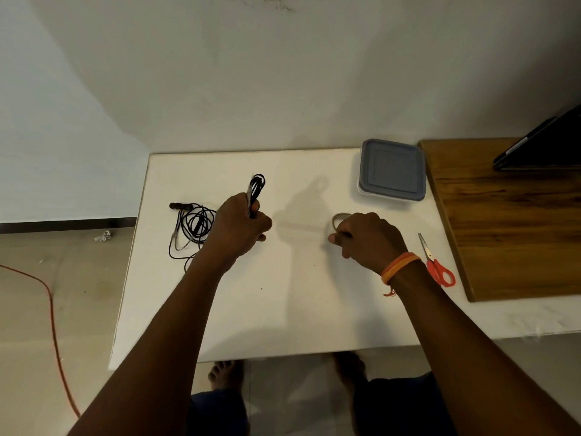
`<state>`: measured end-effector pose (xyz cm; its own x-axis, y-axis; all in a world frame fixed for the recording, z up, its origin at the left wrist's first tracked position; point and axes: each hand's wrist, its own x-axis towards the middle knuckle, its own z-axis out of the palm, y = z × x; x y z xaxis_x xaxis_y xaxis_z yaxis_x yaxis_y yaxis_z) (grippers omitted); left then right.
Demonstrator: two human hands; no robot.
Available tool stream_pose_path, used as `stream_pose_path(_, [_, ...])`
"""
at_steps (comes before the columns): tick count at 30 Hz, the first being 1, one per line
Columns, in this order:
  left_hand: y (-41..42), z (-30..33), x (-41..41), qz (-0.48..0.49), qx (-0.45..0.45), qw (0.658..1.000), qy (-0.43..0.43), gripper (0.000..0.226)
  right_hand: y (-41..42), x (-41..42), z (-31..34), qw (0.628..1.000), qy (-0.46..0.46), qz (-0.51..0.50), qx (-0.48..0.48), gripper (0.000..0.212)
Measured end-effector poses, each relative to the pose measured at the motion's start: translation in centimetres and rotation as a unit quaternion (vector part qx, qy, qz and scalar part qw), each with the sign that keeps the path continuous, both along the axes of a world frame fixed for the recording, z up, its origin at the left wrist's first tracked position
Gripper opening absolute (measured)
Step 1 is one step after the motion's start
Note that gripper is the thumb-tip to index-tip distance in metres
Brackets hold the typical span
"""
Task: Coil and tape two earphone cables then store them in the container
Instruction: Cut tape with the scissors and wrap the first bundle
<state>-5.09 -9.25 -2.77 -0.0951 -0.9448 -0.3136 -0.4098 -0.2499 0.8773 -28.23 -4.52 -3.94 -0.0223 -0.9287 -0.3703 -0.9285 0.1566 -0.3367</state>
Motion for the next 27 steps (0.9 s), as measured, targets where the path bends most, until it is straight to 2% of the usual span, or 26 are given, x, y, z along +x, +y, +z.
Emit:
stream_pose_path(7, [0.4,0.2,-0.3,-0.027,-0.001,0.999,-0.034,0.027,0.2,-0.2,-0.6,1.000,0.018,-0.005,0.018,0.034])
stream_pose_path(9, [0.5,0.3,-0.3,-0.028,0.001,0.998,-0.049,0.027,0.1,-0.4,-0.9,1.000,-0.014,-0.028,0.003,0.029])
stream_pose_path(13, [0.5,0.6,-0.5,-0.038,-0.010,0.996,-0.077,0.027,0.1,-1.5,-0.7,0.993,-0.077,-0.088,-0.028,0.047])
stream_pose_path(15, [0.6,0.7,-0.6,-0.049,-0.016,0.994,-0.095,0.026,0.4,-2.5,-0.2,0.989,-0.087,-0.115,-0.038,0.039])
stream_pose_path(18, [0.8,0.5,-0.5,-0.062,-0.028,0.991,-0.115,0.023,1.6,-5.4,0.3,0.984,-0.049,-0.165,-0.040,0.026])
stream_pose_path(23, [0.9,0.4,0.1,-0.070,-0.073,0.981,-0.166,0.017,5.6,-10.4,-0.3,0.959,0.071,-0.269,0.057,0.036])
stream_pose_path(27, [1.0,0.6,0.3,-0.080,-0.094,0.976,-0.179,0.017,7.2,-10.9,-1.6,0.939,0.082,-0.328,0.069,0.034])
